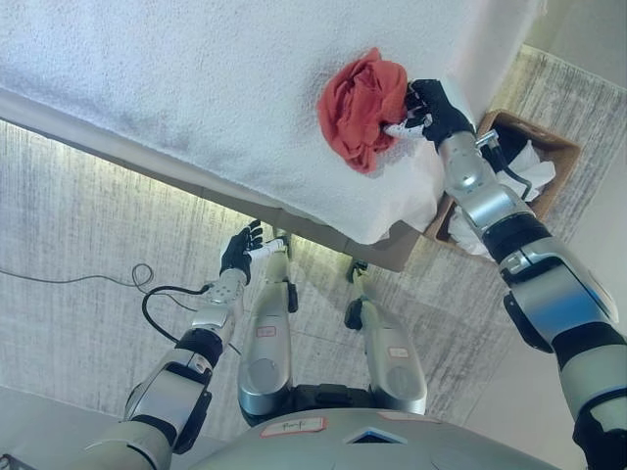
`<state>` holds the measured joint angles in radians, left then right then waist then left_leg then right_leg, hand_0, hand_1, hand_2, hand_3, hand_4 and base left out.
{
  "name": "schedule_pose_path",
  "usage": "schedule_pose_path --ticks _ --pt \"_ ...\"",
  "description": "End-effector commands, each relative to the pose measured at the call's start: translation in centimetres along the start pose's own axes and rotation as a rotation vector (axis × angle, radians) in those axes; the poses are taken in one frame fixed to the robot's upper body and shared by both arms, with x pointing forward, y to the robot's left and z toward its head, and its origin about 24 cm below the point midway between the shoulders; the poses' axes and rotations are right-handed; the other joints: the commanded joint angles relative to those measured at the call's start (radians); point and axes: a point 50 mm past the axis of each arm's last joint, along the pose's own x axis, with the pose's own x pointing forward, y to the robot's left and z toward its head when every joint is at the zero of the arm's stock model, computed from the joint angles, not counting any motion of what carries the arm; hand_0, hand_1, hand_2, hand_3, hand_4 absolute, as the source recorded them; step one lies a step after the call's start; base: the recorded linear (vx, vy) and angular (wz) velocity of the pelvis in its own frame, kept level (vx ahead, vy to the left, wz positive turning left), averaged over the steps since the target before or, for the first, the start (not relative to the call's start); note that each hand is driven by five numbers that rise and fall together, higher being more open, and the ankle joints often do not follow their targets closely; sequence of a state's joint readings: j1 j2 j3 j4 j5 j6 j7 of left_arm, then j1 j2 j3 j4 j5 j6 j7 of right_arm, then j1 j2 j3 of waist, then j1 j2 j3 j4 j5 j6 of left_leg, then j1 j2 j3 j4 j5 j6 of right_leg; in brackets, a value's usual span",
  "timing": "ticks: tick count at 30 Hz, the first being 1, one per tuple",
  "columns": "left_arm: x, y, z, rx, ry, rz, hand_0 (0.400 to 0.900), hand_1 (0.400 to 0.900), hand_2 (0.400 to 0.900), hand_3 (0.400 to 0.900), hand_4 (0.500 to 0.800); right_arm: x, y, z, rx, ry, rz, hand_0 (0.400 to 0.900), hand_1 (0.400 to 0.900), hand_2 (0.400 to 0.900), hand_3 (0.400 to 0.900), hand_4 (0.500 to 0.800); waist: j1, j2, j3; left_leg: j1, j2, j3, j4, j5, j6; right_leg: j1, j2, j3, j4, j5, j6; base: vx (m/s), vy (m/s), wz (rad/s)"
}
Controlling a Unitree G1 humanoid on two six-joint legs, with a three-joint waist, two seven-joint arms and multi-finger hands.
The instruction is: Put the clothes on the bed into the basket.
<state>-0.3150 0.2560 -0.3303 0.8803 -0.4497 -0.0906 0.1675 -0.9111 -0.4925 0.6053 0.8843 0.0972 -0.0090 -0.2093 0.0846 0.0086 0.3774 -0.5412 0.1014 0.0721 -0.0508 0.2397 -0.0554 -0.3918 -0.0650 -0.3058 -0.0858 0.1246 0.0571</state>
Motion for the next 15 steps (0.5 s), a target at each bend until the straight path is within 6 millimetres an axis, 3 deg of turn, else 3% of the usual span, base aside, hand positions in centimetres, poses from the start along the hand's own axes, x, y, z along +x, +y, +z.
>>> schedule_pose_path --ticks 1,12,15 --pt "0.2 1.3 0.7 0.003 -0.03 0.056 0.9 0.9 0.9 0.9 0.8 0.8 1.5 5.9 0.043 -0.197 0.062 0.4 0.4 0.4 0.4 0.5 0.02 -0.072 -0.016 -0.014 -0.018 -0.033 0.043 -0.067 -0.042 -0.003 -0.083 0.087 -0.002 0.004 0.067 0.0 0.0 0.0" --pt "0.0 1.6 -0.3 0.018 -0.001 0.066 0.9 0.9 0.9 0.9 0.8 0.1 2.0 4.4 0.066 -0.181 0.071 0.4 0.4 0.4 0.4 0.5 0.009 -0.078 -0.031 0.025 -0.018 -0.035 0.027 -0.069 -0.041 0.021 -0.082 0.088 -0.002 0.0 0.069 0.0 0.001 -0.01" --pt "-0.2 1.9 -0.9 0.021 0.017 0.071 0.9 0.9 0.9 0.9 0.8 -0.5 2.0 3.1 0.093 -0.163 0.063 0.4 0.4 0.4 0.4 0.5 0.001 -0.082 -0.045 0.05 -0.016 -0.029 0.018 -0.071 -0.041 0.037 -0.081 0.087 -0.002 -0.004 0.072 0.01 0.0 -0.01"
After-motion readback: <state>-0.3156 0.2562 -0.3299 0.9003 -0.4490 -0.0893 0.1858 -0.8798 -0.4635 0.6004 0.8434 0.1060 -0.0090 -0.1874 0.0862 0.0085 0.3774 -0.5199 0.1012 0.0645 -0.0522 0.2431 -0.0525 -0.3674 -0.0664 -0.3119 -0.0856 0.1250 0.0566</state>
